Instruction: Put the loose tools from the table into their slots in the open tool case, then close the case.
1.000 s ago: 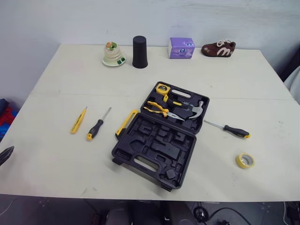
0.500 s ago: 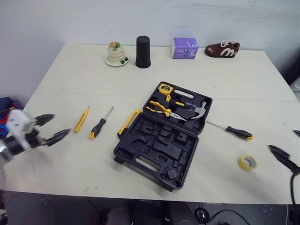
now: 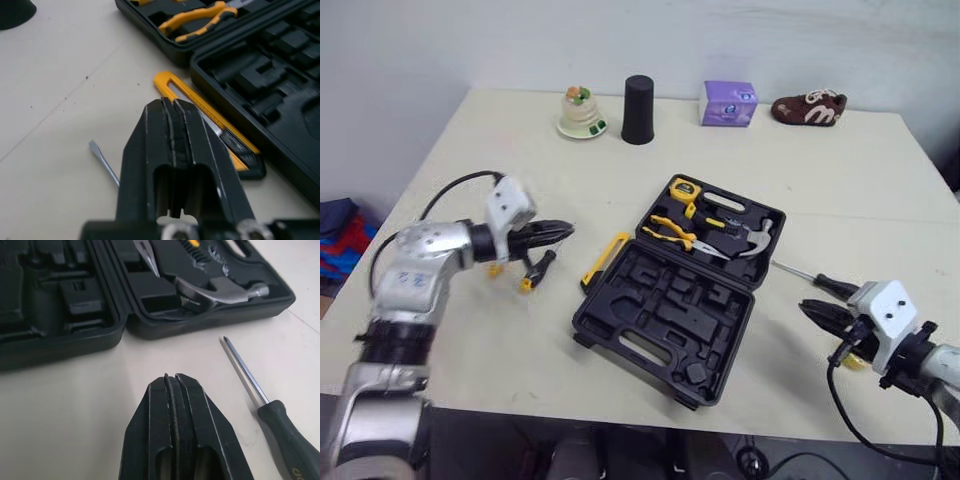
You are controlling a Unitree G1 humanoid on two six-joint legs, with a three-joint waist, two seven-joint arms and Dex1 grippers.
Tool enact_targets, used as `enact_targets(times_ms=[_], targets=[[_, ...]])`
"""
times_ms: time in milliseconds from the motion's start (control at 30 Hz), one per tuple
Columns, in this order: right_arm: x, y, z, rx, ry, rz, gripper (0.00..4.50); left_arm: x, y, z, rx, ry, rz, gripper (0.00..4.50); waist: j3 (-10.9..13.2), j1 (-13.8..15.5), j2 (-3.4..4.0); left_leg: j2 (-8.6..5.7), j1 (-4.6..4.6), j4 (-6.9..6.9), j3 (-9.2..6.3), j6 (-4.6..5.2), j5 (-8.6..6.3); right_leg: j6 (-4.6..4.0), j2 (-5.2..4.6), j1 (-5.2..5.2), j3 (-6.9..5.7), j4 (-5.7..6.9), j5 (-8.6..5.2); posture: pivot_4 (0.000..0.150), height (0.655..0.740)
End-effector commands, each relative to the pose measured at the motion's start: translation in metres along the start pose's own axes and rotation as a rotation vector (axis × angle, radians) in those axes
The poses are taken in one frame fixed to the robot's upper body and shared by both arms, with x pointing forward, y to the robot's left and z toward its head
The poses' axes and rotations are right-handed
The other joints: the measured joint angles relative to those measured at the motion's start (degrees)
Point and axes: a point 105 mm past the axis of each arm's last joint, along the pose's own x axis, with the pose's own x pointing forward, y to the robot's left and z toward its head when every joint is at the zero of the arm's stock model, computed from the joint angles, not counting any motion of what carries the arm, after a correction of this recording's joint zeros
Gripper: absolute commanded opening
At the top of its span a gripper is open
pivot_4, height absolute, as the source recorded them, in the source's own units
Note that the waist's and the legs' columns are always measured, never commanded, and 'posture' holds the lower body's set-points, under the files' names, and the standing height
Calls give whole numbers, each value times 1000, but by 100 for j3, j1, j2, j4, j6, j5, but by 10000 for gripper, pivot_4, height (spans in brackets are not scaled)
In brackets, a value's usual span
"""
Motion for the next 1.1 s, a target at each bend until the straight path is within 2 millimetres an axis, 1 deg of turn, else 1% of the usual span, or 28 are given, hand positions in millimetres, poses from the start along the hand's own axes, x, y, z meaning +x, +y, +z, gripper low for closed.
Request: enact_targets(times_ms=[33, 100, 167, 233, 300, 367, 533, 633, 800, 900, 1000, 1100], targets=[[7, 5, 5, -33, 6, 8, 0, 24, 0, 1, 15, 43, -25, 1022, 0, 1, 0, -2, 0, 0, 0, 2, -1, 2, 0, 0, 5, 0, 1, 1500, 7400], [11, 7, 2, -43, 33, 15, 0, 38, 3, 2, 26, 53, -17, 1022, 0, 2, -1, -1, 0, 1, -1, 2, -1, 2, 3, 0, 6, 0, 1, 1500, 7400], [15, 6, -2, -42, 50, 5, 0, 49, 2, 3, 22, 58, -41, 1022, 1, -13, -1, -1, -4, 0, -2, 2, -1, 2, 5, -4, 7, -1, 1, 1500, 7400], [20, 4, -5, -42, 67, 0, 0, 58, -2, 1, 27, 80, -76, 1022, 1, -29, -1, 5, -12, 0, 0, 0, -2, 2, 13, -13, 12, -1, 1, 1500, 7400], [26, 1, -9, -45, 89, -12, 0, 68, -1, -1, 37, 95, -65, 1022, 1, -21, -1, 13, -18, 4, 3, -2, -1, 2, 22, -20, 13, 0, 1, 1500, 7400], [32, 0, -8, -51, 94, -14, 0, 74, 2, -2, 27, 97, -44, 1022, 1, -15, -1, 14, -21, 8, 1, -3, 0, 2, 24, -24, 13, 4, 1, 1500, 7400], [39, -1, -7, -59, 100, -9, 0, 81, 1, -11, 26, 144, -38, 1022, 1, -5, -1, 17, -55, 17, -1, -3, 0, 2, 26, -58, 14, 13, 1, 1500, 7400], [41, -1, -7, -59, 97, -9, 0, 84, 0, -9, 29, 125, -41, 1022, 1, 3, -1, 18, -83, 40, 2, -3, 0, 2, 26, -88, 15, 31, 1, 1500, 7400], [43, -1, -6, -63, 94, -7, 0, 91, -4, -3, 18, 90, -59, 1022, 1, 1, -1, 19, -95, 70, 0, 1, -3, 2, 26, -94, 15, 50, 1, 1500, 7400], [44, -1, -5, -72, 87, 2, 0, 94, -14, 0, 29, 79, -134, 1022, 1, 1, -1, 19, -96, 71, -2, 1, -3, 2, 26, -94, 15, 52, 1, 1500, 7400], [48, -1, -2, -69, 70, 11, 0, 95, -18, -3, 32, 92, -158, 1022, 1, 1, -1, 19, -98, 70, -1, 1, -3, 2, 26, -95, 14, 51, 1, 1500, 7400], [54, 3, 1, -68, 49, 37, 0, 97, -26, -3, 36, 80, -204, 1022, 1, 6, -1, 19, -99, 71, -1, 1, -3, 2, 27, -95, 13, 51, 1, 1500, 7400]])
